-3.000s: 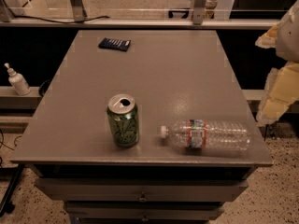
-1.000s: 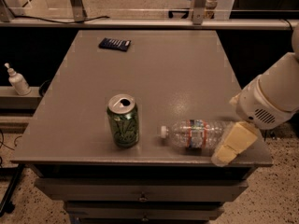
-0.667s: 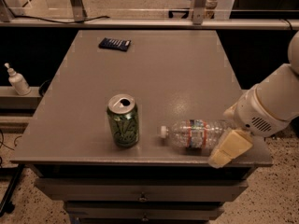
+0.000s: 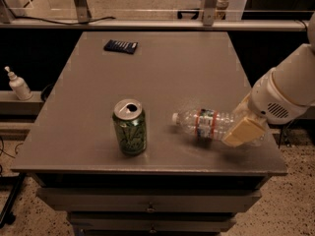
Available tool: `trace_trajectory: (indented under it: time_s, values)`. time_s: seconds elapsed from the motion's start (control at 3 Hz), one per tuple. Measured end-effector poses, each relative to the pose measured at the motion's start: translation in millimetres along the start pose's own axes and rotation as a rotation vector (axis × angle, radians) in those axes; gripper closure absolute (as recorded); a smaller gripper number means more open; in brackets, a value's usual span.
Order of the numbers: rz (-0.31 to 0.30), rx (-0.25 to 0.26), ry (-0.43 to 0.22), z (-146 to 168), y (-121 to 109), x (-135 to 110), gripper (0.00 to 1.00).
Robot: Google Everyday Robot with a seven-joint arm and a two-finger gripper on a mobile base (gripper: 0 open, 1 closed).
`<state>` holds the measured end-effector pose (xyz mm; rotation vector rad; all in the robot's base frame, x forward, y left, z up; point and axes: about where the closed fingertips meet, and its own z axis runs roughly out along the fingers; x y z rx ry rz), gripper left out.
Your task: Pick water bottle
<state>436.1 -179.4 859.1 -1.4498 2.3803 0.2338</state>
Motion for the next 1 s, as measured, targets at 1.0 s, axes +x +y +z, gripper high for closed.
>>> trace_trajectory:
  time_s: [1.0]
  values:
    - [-0.054, 0.23, -0.064, -121, -73, -80, 1.0]
